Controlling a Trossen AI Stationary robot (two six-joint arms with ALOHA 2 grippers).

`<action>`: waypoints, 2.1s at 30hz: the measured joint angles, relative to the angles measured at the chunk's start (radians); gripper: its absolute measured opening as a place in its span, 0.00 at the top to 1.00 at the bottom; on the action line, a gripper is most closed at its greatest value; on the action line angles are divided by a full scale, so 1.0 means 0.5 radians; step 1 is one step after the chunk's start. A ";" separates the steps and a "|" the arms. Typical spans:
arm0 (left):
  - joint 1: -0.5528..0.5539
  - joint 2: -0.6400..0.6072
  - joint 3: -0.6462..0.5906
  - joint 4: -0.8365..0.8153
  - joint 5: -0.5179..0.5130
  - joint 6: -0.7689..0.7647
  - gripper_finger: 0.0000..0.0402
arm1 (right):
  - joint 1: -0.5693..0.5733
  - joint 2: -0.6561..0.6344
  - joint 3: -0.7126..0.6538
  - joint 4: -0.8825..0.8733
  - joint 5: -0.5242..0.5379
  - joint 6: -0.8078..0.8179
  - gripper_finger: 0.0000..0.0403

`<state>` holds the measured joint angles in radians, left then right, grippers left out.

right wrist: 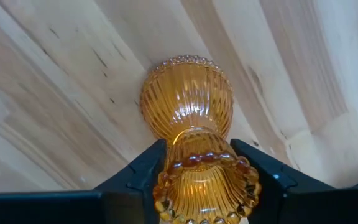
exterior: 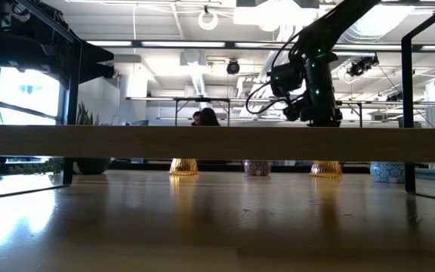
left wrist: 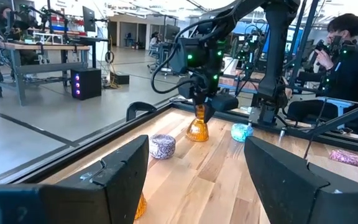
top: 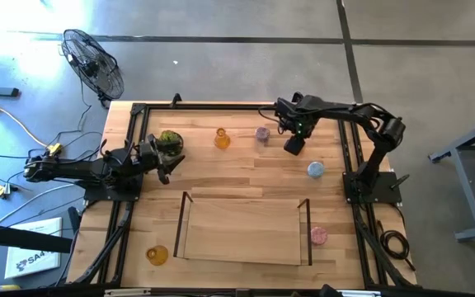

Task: Pick & Place candle stick holders
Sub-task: Put the right brown vase candle holder on the shelf

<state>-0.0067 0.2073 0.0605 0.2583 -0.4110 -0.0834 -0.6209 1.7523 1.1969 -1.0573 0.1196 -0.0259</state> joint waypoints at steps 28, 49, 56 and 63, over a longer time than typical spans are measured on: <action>0.000 0.000 0.000 -0.062 0.120 -0.077 0.35 | 0.716 -0.026 0.757 -0.759 0.032 0.295 0.62; 0.000 -0.002 0.000 -0.029 0.177 -0.089 0.35 | 1.816 -0.027 1.315 -0.995 -0.088 1.719 0.62; 0.000 -0.002 0.000 -0.029 0.181 -0.105 0.35 | 2.005 0.053 1.282 -0.853 -0.097 2.208 0.62; 0.000 -0.002 0.000 -0.037 0.236 -0.156 0.35 | 2.046 0.180 1.280 -0.619 -0.168 2.473 0.62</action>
<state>-0.0067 0.2066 0.0605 0.2399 -0.2931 -0.1615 0.4024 1.8425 1.8370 -1.3667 0.0357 1.2104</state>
